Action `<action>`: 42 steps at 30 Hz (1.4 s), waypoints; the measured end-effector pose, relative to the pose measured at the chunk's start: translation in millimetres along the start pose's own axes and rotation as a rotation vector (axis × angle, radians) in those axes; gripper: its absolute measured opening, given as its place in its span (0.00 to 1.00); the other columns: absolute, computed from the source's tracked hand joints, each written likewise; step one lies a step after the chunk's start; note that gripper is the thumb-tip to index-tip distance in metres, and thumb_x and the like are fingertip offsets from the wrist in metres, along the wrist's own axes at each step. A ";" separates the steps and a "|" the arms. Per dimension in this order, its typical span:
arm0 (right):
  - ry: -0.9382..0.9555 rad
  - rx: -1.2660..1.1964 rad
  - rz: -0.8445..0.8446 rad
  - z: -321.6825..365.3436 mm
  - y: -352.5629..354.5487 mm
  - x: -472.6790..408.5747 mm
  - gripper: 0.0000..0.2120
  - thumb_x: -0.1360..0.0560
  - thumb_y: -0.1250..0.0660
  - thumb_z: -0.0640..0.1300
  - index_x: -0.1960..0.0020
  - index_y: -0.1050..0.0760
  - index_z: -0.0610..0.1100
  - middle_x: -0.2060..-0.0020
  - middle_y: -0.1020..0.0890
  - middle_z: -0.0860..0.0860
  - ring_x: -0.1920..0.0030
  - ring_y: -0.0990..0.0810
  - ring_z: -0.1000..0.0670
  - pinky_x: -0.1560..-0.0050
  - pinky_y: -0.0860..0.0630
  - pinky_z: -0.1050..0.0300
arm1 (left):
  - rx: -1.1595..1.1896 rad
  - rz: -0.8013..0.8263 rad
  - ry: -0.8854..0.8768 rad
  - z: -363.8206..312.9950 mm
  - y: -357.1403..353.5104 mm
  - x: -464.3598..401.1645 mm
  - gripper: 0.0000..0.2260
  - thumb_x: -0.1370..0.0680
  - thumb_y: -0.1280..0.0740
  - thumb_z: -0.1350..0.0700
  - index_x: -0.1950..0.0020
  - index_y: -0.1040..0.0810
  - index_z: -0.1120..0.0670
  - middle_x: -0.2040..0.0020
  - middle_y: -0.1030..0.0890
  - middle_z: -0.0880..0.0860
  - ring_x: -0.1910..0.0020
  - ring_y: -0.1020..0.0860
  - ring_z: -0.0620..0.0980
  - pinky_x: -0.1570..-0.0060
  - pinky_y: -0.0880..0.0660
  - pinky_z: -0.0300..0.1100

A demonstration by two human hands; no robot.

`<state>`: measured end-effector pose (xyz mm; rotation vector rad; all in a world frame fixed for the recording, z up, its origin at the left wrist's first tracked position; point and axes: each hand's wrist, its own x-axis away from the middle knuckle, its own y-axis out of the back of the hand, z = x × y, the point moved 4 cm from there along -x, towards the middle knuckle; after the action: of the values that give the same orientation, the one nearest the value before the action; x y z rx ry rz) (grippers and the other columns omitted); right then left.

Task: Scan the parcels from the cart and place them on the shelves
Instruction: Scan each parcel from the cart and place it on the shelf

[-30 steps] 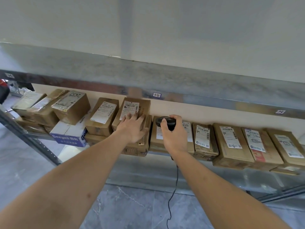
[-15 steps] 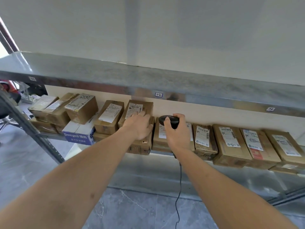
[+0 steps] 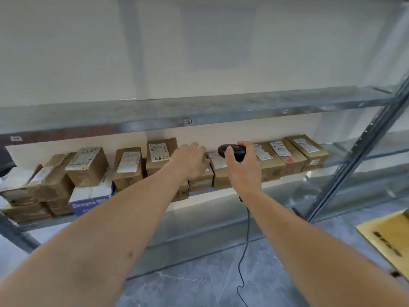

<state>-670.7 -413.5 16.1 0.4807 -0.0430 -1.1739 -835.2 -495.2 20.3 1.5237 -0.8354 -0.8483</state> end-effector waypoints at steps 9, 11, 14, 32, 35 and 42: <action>-0.040 0.038 -0.273 -7.4 123.9 59.6 0.15 0.19 0.36 0.61 0.35 0.29 0.58 0.52 0.19 0.58 0.51 0.18 0.51 0.47 0.18 0.45 | -0.013 -0.021 -0.282 -124.4 23.4 27.8 0.22 0.16 0.40 0.43 0.26 0.27 0.54 0.28 0.26 0.57 0.32 0.27 0.63 0.35 0.27 0.57; -0.056 0.057 -0.325 -14.4 156.8 68.8 0.15 0.19 0.36 0.62 0.36 0.29 0.58 0.52 0.18 0.57 0.51 0.18 0.50 0.48 0.18 0.45 | -0.005 -0.024 -0.337 -160.4 26.1 33.8 0.20 0.16 0.39 0.44 0.30 0.25 0.54 0.29 0.25 0.57 0.33 0.26 0.62 0.37 0.27 0.55; -0.067 0.087 -0.405 -24.8 209.6 82.9 0.14 0.19 0.36 0.62 0.37 0.29 0.57 0.51 0.18 0.54 0.50 0.18 0.48 0.49 0.20 0.48 | -0.002 -0.024 -0.420 -216.8 26.1 41.1 0.21 0.16 0.40 0.43 0.30 0.25 0.54 0.29 0.25 0.58 0.32 0.26 0.62 0.35 0.27 0.56; -0.183 0.161 -0.697 -142.9 541.3 179.6 0.12 0.18 0.35 0.58 0.38 0.29 0.56 0.55 0.19 0.59 0.58 0.20 0.56 0.62 0.27 0.55 | 0.067 0.011 -0.810 -610.6 -8.1 122.3 0.22 0.16 0.41 0.40 0.29 0.27 0.52 0.33 0.24 0.55 0.34 0.24 0.60 0.38 0.25 0.55; -0.226 0.176 -0.781 -163.5 587.2 190.6 0.13 0.18 0.35 0.59 0.37 0.28 0.56 0.54 0.19 0.60 0.55 0.20 0.55 0.56 0.22 0.51 | 0.074 0.011 -0.890 -667.7 -15.3 132.1 0.21 0.16 0.41 0.40 0.31 0.25 0.53 0.32 0.24 0.55 0.34 0.24 0.59 0.38 0.25 0.55; -0.343 0.223 -0.953 -224.8 679.4 195.9 0.10 0.19 0.35 0.60 0.41 0.28 0.58 0.53 0.19 0.58 0.53 0.19 0.52 0.54 0.20 0.48 | 0.096 0.063 -1.063 -798.8 -48.8 124.3 0.22 0.16 0.41 0.39 0.29 0.26 0.52 0.32 0.24 0.54 0.35 0.24 0.59 0.40 0.23 0.56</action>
<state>63.7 -309.6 32.9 0.5002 -0.2646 -2.1976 -75.5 -215.2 39.0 1.0413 -1.6802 -1.6170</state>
